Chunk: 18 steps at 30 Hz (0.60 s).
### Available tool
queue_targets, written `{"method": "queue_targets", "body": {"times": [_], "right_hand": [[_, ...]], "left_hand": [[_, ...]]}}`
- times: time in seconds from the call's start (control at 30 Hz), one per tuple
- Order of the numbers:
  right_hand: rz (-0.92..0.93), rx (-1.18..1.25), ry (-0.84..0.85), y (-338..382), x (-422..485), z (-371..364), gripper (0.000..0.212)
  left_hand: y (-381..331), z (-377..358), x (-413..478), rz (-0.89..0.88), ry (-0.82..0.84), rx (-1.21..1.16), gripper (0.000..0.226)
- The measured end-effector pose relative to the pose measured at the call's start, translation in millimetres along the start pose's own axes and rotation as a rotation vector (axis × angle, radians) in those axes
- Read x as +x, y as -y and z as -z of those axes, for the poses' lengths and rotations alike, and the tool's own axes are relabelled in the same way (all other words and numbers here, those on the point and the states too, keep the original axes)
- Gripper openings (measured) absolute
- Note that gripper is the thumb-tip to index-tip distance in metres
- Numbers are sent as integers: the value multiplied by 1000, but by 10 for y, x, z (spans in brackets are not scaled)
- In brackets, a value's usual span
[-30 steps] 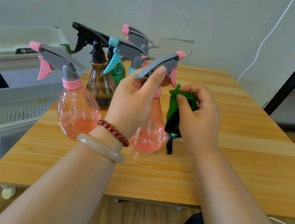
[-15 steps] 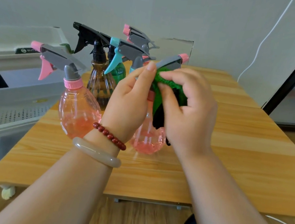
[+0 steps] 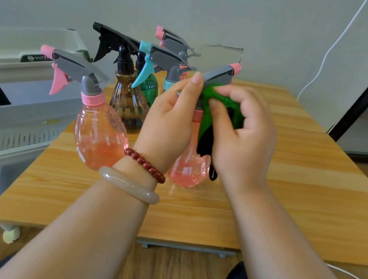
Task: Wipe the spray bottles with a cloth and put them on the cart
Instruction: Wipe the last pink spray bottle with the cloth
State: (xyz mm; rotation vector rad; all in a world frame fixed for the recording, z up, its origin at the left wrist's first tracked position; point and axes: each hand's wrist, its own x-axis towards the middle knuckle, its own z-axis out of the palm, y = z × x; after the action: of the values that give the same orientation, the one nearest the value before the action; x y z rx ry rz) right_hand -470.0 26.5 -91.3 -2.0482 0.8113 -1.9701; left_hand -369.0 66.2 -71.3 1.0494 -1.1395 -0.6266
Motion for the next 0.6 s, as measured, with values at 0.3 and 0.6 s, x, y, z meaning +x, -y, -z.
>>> {"method": "queue_targets", "body": {"times": [0.3, 0.6], "right_hand": [[189, -90, 22, -7, -104, -18, 9], [45, 7, 108, -91, -141, 15, 11]], "left_hand": [[15, 50, 11, 42, 8, -72, 44], [34, 86, 25, 64, 14, -23, 43]]}}
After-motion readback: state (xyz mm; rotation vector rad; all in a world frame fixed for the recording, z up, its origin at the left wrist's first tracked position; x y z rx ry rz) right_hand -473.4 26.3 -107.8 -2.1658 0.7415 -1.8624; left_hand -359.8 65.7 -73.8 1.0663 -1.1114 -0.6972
